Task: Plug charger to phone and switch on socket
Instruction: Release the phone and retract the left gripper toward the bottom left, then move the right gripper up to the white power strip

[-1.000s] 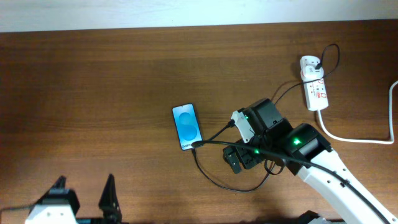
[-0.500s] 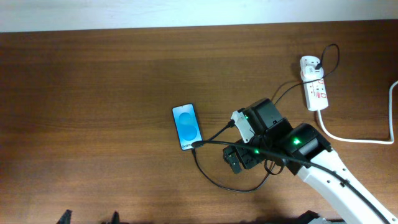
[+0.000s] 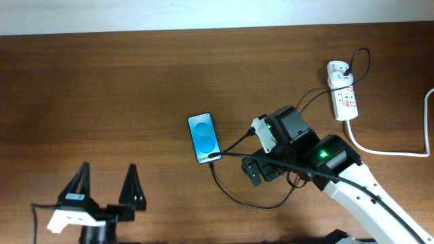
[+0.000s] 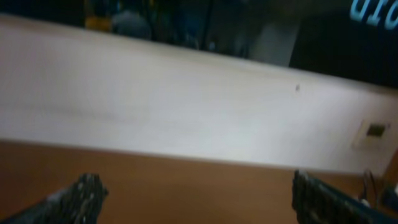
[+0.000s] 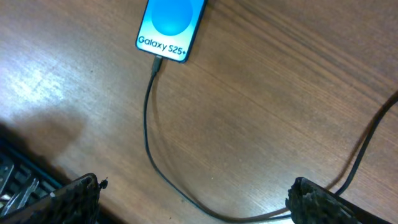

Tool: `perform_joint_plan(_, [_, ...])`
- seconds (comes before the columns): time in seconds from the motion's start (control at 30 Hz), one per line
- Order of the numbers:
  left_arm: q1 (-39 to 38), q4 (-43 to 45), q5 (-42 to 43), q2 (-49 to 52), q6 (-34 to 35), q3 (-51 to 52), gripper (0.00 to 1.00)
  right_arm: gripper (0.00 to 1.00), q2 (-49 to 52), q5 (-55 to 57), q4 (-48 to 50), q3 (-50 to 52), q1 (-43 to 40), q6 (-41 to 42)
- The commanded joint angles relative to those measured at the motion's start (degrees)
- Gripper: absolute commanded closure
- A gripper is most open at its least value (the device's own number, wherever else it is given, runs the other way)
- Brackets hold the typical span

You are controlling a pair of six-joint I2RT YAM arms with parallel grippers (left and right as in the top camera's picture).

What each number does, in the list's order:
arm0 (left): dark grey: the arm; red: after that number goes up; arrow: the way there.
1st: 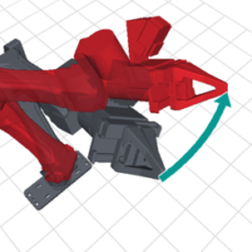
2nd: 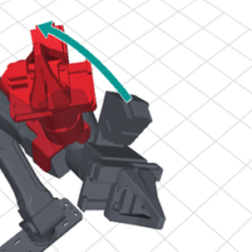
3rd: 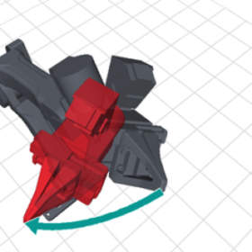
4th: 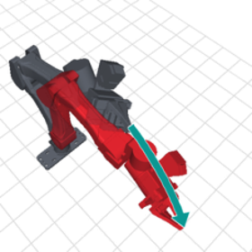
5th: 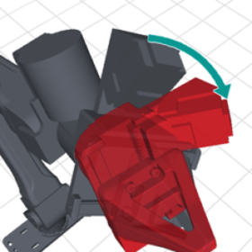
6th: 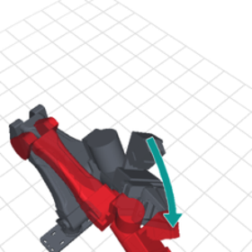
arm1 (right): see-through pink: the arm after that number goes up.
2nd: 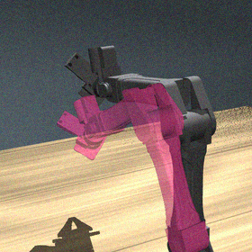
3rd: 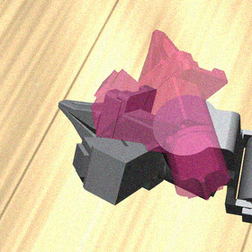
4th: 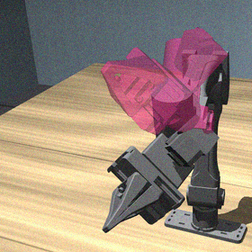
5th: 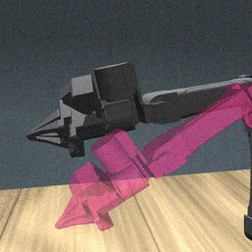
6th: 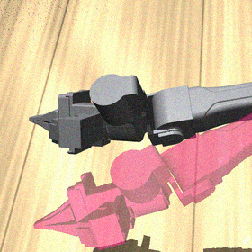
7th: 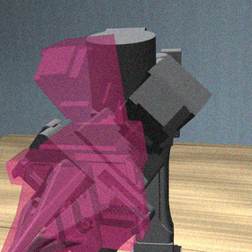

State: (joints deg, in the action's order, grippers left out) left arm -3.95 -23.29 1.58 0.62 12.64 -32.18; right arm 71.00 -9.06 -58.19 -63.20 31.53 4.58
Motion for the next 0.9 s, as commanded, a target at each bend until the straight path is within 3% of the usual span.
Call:
perform_joint_plan(0.0, [0.33, 5.57, 0.59, -0.22, 0.83, 7.82, 0.01, 0.02, -0.11, 0.74, 0.17, 0.22, -0.11, 0.35])
perform_joint_plan(0.1, [0.33, 11.89, 0.55, -0.22, 0.81, 13.05, 0.01, 0.02, -0.11, 0.76, 0.59, 0.22, -0.11, 0.33])
perform_joint_plan(0.37, [0.35, 9.05, 0.20, -0.17, 0.83, 20.81, 0.01, 0.02, -0.11, -3.13, 3.21, 0.22, -0.11, 0.35])
perform_joint_plan(0.67, [0.37, -0.57, 0.11, -0.17, 0.79, 20.92, 0.01, 0.02, -0.11, -3.19, 4.50, 0.22, -0.11, 0.39])
perform_joint_plan(0.8, [0.35, -5.79, -6.21, -0.17, 0.81, 20.96, 0.01, 0.02, -0.13, -3.19, 4.81, 0.22, -0.11, 0.37])
perform_joint_plan(0.87, [0.35, -3.85, -6.47, -0.17, 0.83, 21.33, 0.01, 0.02, -0.13, -3.19, 5.53, 0.22, -0.11, 0.37])
